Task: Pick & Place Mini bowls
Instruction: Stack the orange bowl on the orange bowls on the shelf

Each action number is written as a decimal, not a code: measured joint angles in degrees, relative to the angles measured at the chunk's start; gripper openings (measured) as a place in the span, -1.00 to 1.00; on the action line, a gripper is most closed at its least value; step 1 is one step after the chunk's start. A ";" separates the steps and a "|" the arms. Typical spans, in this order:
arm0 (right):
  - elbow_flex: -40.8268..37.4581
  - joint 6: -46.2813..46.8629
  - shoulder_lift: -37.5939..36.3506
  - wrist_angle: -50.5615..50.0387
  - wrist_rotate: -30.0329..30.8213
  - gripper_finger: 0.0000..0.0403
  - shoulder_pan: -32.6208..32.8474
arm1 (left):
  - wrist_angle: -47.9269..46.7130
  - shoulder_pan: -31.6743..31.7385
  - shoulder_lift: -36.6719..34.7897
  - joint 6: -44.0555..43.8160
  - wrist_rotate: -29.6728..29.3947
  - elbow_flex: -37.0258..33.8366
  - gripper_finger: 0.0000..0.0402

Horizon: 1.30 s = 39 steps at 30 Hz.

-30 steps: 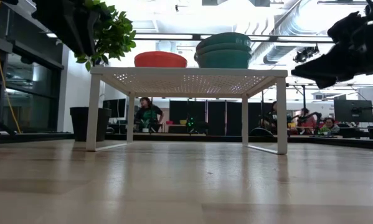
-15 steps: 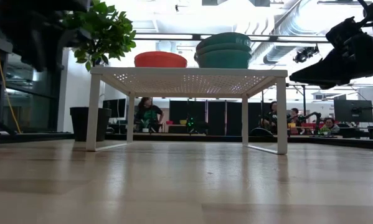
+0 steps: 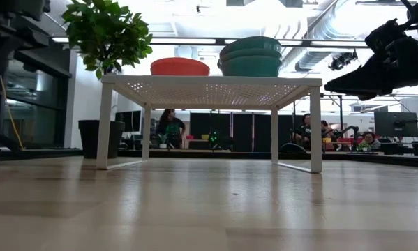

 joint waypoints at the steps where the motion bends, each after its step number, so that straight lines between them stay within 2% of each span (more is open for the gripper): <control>1: 0.00 0.00 0.00 -0.02 0.00 -0.54 0.00 | 0.16 -0.30 0.00 -0.12 -0.19 -0.01 -0.46; 8: 0.00 -0.11 0.00 0.00 -0.02 -0.54 0.00 | 1.03 -0.16 -1.28 1.61 -0.76 -1.00 -0.46; 17: 0.00 -0.11 0.00 0.00 -0.02 -0.54 0.00 | 6.12 -0.16 -8.63 -1.18 0.84 -9.63 -0.46; 22: 0.00 -0.11 0.00 0.00 -0.02 -0.54 0.00 | 8.30 -0.14 -11.94 -1.16 1.13 -11.94 -0.46; 27: 0.00 -0.11 0.00 0.00 -0.02 -0.54 0.02 | 9.77 -0.14 -12.31 -2.49 3.16 -14.79 -0.46; 39: 0.00 -0.11 0.00 0.00 -0.04 -0.54 0.01 | 14.71 -0.12 -12.28 -3.48 3.28 -18.77 -0.46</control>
